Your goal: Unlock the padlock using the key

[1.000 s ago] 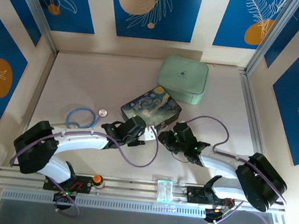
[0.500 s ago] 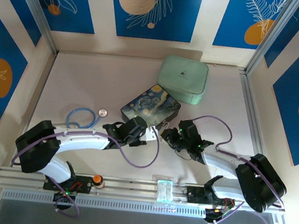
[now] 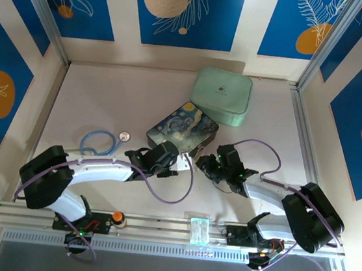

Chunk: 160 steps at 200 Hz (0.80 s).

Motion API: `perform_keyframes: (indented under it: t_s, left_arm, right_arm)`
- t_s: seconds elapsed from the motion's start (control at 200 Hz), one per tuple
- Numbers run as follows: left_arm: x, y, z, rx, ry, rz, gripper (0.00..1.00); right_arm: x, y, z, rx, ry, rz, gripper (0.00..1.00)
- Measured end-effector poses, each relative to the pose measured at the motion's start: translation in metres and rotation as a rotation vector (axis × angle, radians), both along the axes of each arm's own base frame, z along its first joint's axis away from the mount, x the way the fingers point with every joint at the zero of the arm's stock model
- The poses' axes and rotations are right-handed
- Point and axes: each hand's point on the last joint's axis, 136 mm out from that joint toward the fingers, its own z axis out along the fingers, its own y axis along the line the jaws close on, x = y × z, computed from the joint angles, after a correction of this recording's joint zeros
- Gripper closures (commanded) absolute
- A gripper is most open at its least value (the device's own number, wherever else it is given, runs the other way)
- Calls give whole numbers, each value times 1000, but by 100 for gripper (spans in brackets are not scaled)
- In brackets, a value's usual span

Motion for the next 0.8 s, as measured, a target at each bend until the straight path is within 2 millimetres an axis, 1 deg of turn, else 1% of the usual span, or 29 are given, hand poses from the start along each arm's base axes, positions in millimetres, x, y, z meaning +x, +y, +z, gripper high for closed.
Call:
perform_keyframes:
  t_s: [0.21,0.325,0.44,0.635,0.8]
  left_arm:
    - [-1,-1,0,-1,0,-5,39]
    - [-3,-3,1,-3,-2,-11,39]
    - [-4,-4,0,-2,-2,-13,39]
    - [-4,-3,0,3,-6,-12,39]
    - [-4,-3,0,2,-11,-9,40]
  right_arm:
    - [5,-1,-4,2,-5,-6,77]
    - [9,0,-6,73,-5,-26,77]
    - [13,2,-4,113,2,-48,77]
    - [27,-10,0,145,6,-125,77]
    - [29,-13,2,177,27,-135,77]
